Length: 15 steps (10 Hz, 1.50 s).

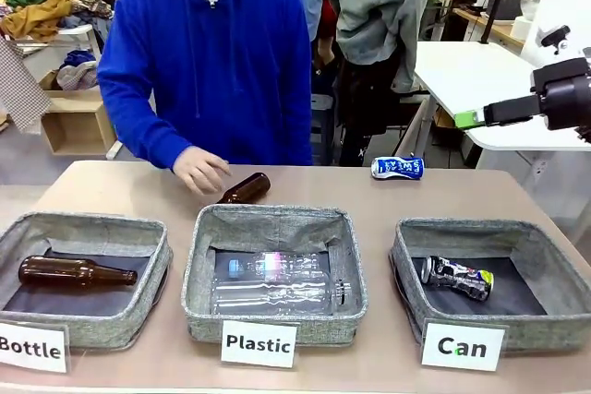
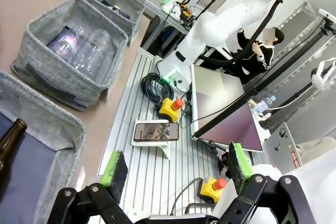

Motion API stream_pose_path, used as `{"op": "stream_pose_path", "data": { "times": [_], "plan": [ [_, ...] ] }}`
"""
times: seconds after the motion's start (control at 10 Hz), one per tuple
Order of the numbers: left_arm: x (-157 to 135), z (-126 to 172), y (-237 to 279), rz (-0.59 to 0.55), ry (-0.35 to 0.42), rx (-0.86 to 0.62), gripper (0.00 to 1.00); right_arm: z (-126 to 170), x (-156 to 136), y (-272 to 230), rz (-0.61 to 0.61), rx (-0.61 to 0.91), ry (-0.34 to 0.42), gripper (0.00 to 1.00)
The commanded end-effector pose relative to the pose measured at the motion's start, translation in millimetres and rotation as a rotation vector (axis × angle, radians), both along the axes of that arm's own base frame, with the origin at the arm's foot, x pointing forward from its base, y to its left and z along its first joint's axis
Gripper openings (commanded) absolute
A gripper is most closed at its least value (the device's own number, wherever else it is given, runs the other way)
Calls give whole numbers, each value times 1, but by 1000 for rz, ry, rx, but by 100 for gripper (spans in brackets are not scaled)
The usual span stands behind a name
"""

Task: Sort the can waste into the basket.
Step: Pick up the can waste from the table and place it in the right Fabric basket.

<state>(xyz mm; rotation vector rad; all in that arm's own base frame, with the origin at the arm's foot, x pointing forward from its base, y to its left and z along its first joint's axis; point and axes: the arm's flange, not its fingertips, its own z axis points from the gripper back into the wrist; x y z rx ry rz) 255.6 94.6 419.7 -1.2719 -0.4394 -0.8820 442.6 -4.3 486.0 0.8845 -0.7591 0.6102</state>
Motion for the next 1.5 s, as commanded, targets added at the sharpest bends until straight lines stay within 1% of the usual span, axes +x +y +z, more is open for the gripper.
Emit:
{"op": "stream_pose_path", "data": {
  "times": [0.0,0.6,0.7,0.8,0.9,1.0,1.1,1.2,1.3,1.4],
  "plan": [
    [-2,2,2,0,4,-13,100,4,-5,1,-17,-2,22,100],
    [-2,2,2,0,4,-13,100,4,-5,1,-17,-2,22,100],
    [-2,2,2,0,4,-13,100,2,-1,-1,-4,-4,1,100],
    [-2,2,2,0,4,-13,100,15,3,7,-35,-207,-142,100],
    [-2,2,2,0,4,-13,100,29,34,15,-56,-403,-253,100],
    [-2,2,2,0,4,-13,100,39,71,19,-70,-563,-310,100],
    [-2,2,2,0,4,-13,100,41,110,23,-10,-699,-357,100],
    [-2,2,2,0,4,-13,100,36,147,34,55,-815,-385,100],
    [-2,2,2,0,4,-13,100,31,174,46,99,-903,-427,100],
    [-2,2,2,0,4,-13,100,19,195,59,147,-998,-428,100]
  ]
}}
